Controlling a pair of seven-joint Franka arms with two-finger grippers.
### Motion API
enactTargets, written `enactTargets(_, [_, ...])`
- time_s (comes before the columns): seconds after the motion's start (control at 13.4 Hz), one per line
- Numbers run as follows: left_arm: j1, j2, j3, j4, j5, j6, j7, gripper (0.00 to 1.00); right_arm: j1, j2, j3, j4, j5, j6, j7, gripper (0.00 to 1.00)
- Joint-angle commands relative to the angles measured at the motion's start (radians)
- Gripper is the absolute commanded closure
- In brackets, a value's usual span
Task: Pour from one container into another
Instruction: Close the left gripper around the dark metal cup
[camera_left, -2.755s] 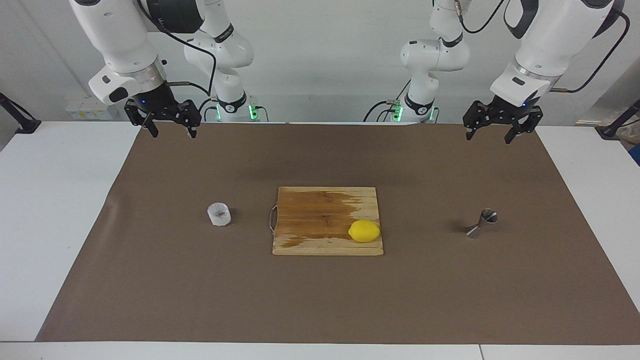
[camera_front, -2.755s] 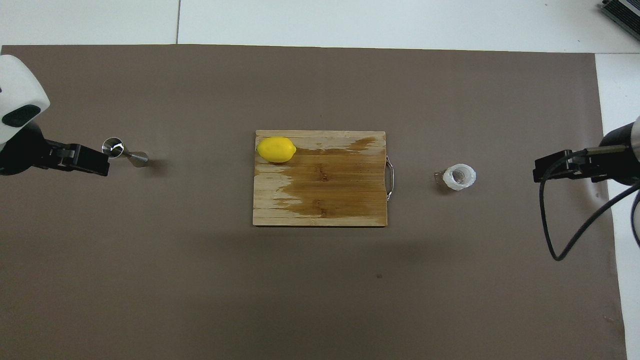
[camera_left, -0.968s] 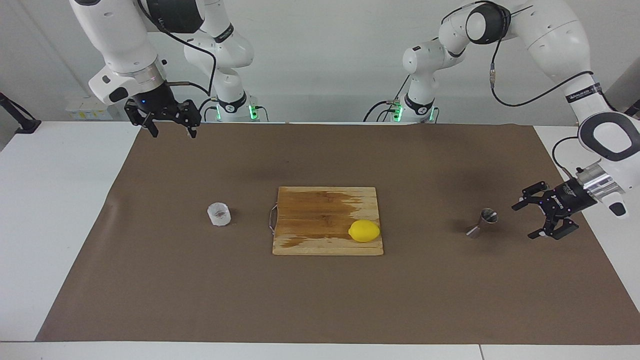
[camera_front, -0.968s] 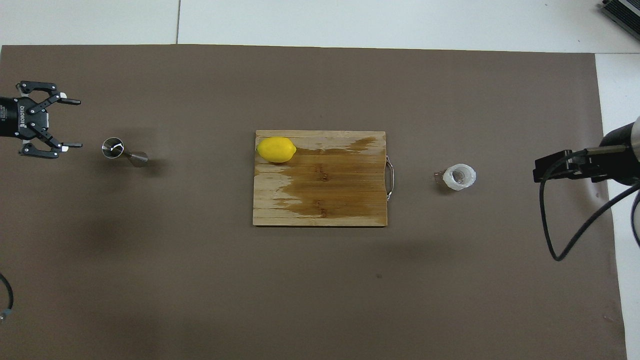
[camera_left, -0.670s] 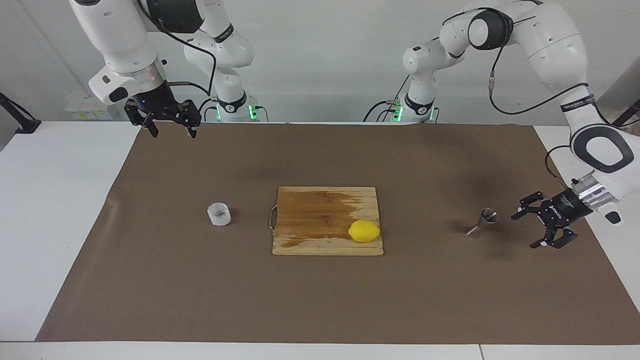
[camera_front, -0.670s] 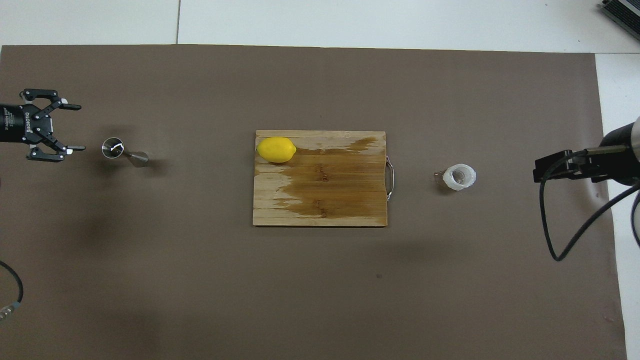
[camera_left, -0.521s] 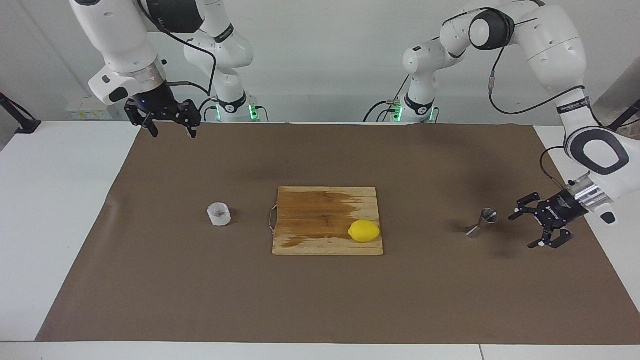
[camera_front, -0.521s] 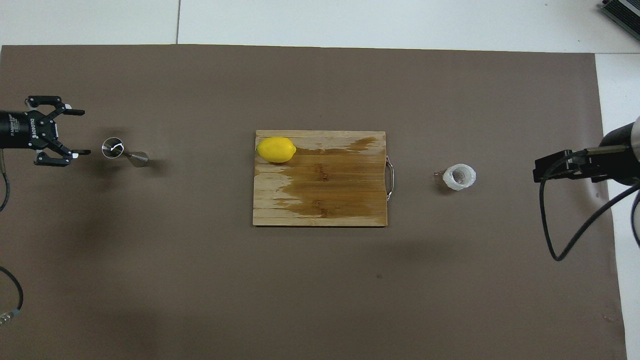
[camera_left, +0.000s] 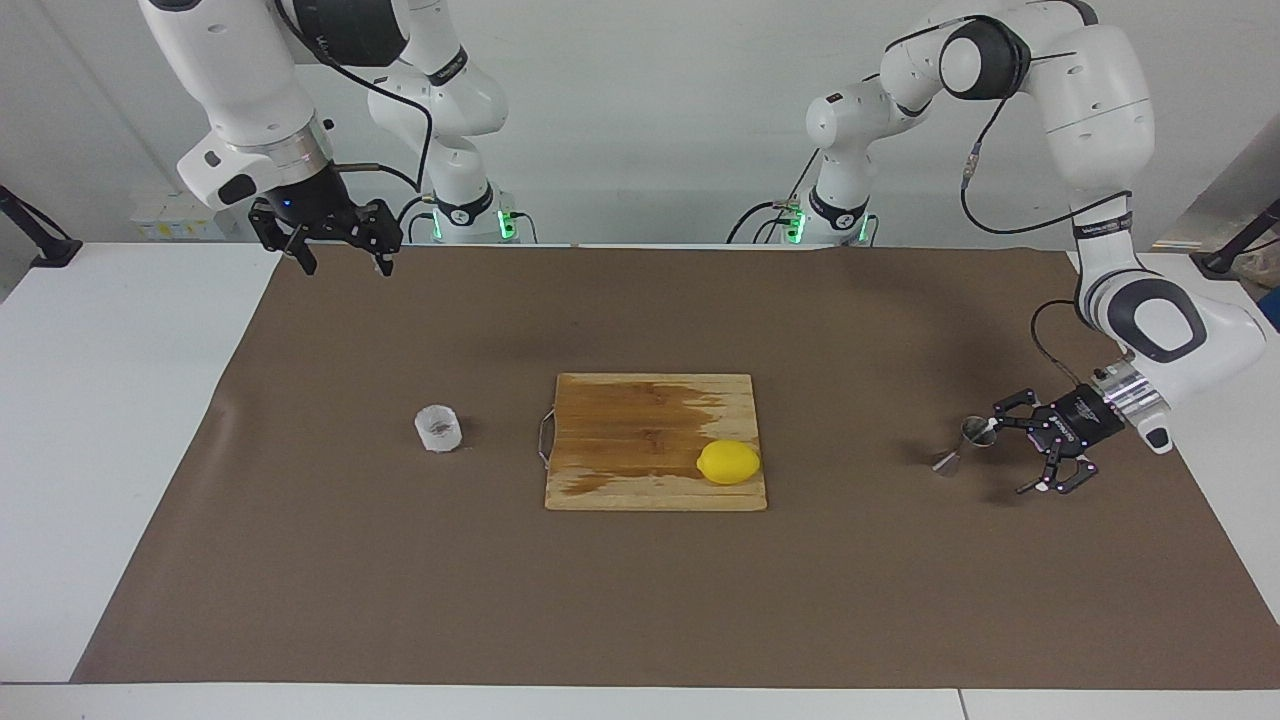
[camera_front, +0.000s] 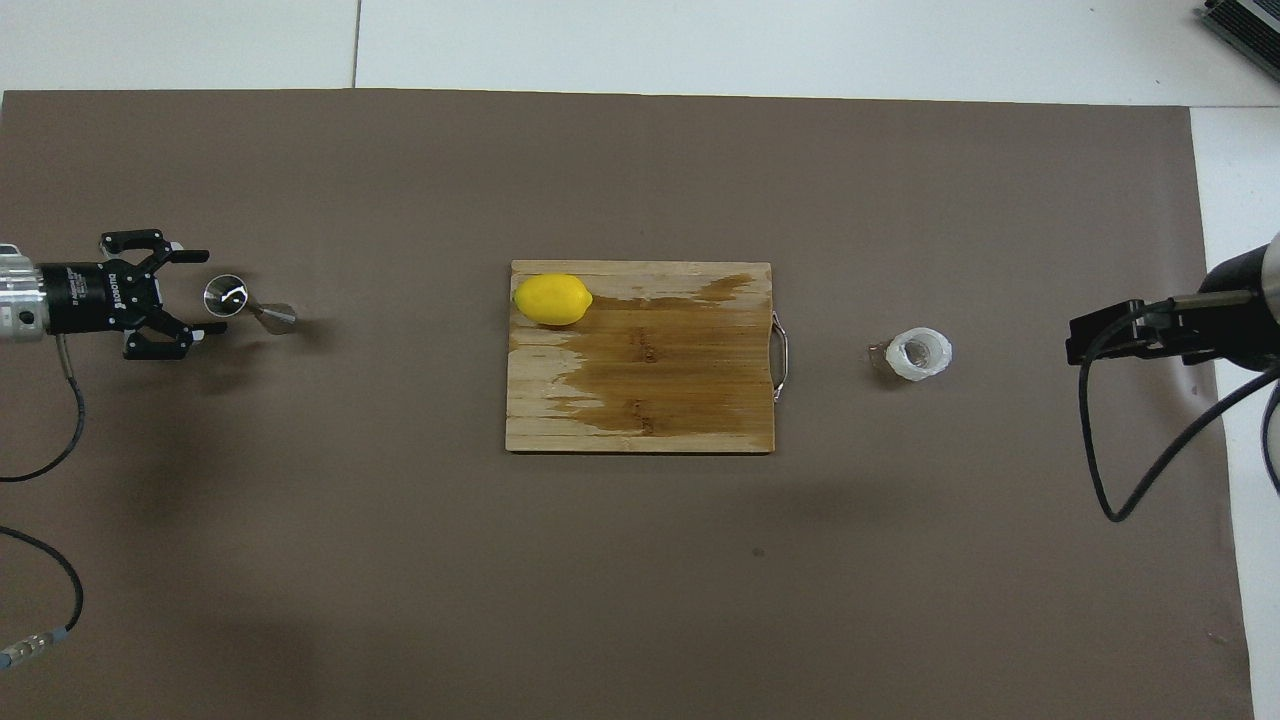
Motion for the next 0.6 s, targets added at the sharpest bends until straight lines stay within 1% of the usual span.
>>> enactTargets(0.0, [-0.001,-0.070,-0.006,-0.128,-0.047,0.022,0.085,0.00,-0.009,0.005,0.007,0.009,-0.010,-0.012,0.021,0.00])
enactTargets(0.07, [-0.001,-0.079,-0.006,-0.145,-0.076,0.015,0.116,0.00,-0.009,0.005,0.007,0.009,-0.011,-0.012,0.021,0.00])
enactTargets(0.3, [-0.004,-0.083,-0.014,-0.151,-0.139,0.005,0.134,0.00,-0.009,0.005,0.009,0.009,-0.011,-0.012,0.021,0.00])
enactTargets(0.52, [-0.006,-0.095,-0.016,-0.174,-0.150,-0.018,0.164,0.00,-0.009,0.005,0.009,0.009,-0.011,-0.012,0.021,0.00])
